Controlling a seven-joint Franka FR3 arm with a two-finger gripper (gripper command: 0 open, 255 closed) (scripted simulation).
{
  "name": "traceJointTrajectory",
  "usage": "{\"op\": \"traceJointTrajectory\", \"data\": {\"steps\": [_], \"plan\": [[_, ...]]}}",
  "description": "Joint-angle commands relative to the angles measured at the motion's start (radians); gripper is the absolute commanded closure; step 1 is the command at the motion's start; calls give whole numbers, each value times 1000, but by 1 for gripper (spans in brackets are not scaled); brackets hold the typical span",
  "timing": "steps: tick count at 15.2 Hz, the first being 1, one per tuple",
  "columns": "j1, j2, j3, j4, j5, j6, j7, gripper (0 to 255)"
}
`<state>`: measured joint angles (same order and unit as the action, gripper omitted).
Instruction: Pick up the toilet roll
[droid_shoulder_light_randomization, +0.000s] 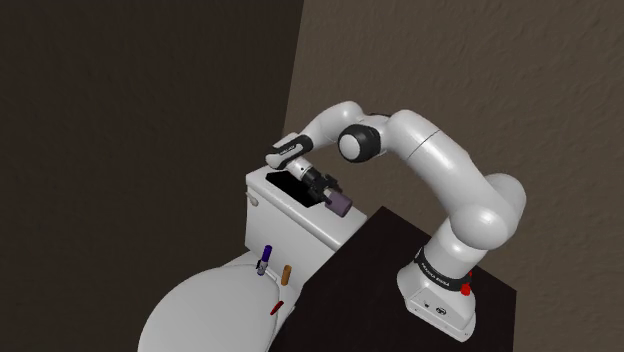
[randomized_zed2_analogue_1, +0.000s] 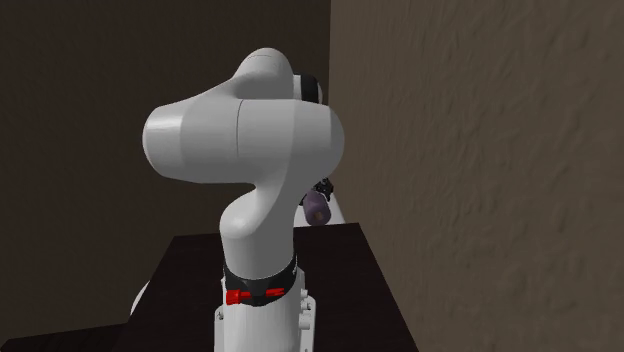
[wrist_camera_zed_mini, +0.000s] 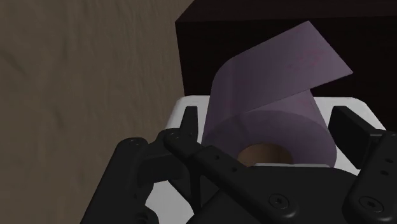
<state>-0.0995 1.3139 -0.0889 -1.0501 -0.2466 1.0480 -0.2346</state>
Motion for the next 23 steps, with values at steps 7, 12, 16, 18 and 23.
{"op": "traceJointTrajectory", "data": {"steps": [7, 12, 16, 18, 23], "plan": [[-12, 161, 16, 147, -3, -13, 2, 0], [-31, 133, 22, 18, -7, 91, 19, 255], [-19, 83, 30, -23, 1, 77, 31, 255], [-22, 161, 33, 149, -17, -15, 10, 255], [-30, 64, 49, 37, -30, -2, 20, 255]]}}
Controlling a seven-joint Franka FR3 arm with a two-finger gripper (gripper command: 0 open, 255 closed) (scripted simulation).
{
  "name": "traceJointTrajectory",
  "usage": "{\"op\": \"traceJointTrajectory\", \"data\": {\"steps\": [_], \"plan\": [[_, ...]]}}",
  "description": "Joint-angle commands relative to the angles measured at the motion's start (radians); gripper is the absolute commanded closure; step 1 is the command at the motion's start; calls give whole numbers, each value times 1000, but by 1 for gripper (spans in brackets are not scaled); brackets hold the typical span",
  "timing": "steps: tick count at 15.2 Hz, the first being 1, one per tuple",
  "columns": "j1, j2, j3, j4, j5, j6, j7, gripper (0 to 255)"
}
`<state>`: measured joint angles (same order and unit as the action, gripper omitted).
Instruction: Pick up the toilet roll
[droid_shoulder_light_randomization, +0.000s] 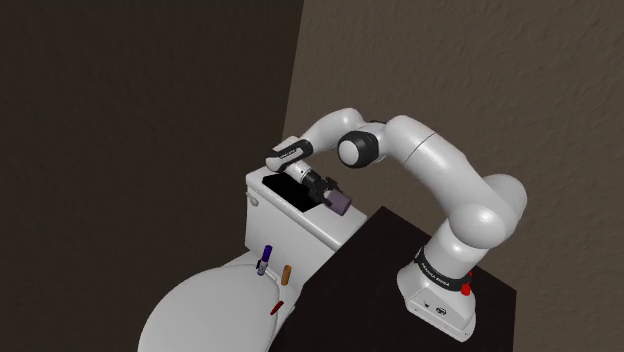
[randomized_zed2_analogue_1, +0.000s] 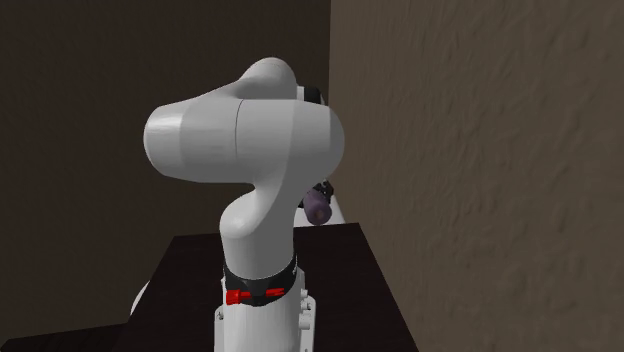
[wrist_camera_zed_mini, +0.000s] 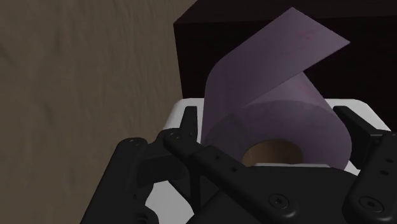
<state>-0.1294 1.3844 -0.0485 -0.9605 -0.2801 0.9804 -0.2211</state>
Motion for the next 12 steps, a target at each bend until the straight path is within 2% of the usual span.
{"op": "traceJointTrajectory", "data": {"steps": [1, 10, 12], "plan": [[-1, -24, 10, -71, 1, 66, 7, 255], [0, -165, 13, -206, -5, 61, 6, 255], [0, -167, 13, -208, -5, 61, 6, 255]]}}
